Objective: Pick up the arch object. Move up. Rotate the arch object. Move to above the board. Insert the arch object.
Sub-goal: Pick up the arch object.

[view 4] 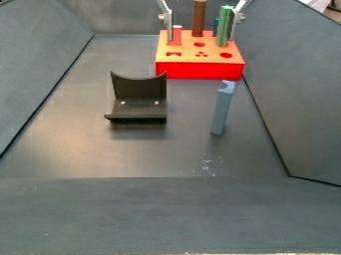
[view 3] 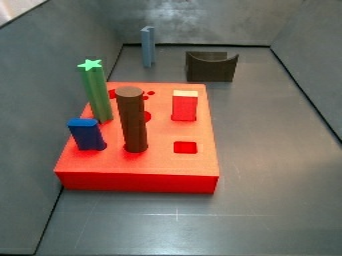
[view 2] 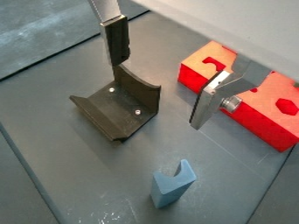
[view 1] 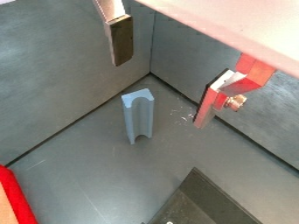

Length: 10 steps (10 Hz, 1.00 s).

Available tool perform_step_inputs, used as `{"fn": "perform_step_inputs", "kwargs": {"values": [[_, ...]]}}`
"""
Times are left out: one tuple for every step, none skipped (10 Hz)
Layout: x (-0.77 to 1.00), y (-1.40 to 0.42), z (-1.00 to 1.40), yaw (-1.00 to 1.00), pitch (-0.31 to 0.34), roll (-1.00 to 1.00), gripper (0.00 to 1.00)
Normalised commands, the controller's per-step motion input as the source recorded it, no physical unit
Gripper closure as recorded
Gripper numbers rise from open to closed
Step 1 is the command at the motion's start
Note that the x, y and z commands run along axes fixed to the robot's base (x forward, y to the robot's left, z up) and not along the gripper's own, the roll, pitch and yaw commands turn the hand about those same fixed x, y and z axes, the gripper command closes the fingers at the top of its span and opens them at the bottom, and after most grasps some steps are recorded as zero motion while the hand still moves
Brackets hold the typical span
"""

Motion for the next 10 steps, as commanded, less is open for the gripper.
{"fn": "perform_step_inputs", "kwargs": {"values": [[-0.41, 0.16, -0.14, -0.23, -0.084, 0.01, 0.0], [-0.41, 0.16, -0.36, -0.29, -0.036, 0.0, 0.0], [-0.43, 0.24, -0.59, -0.46, -0.091, 0.0, 0.0], [-0.19, 0.15, -0.64, -0.63, -0.116, -0.15, 0.0], [0.0, 0.12, -0.61, -0.59, -0.116, -0.2, 0.0], [-0.09, 0.21, -0.6, -0.56, -0.09, -0.18, 0.0], [0.0, 0.17, -0.56, -0.4, -0.071, -0.21, 0.0], [0.0, 0.12, -0.57, -0.21, -0.093, -0.27, 0.0], [-0.14, 0.12, -0.7, -0.11, -0.091, -0.23, 0.0], [-0.25, 0.09, -0.68, 0.0, -0.059, -0.25, 0.0]]}}
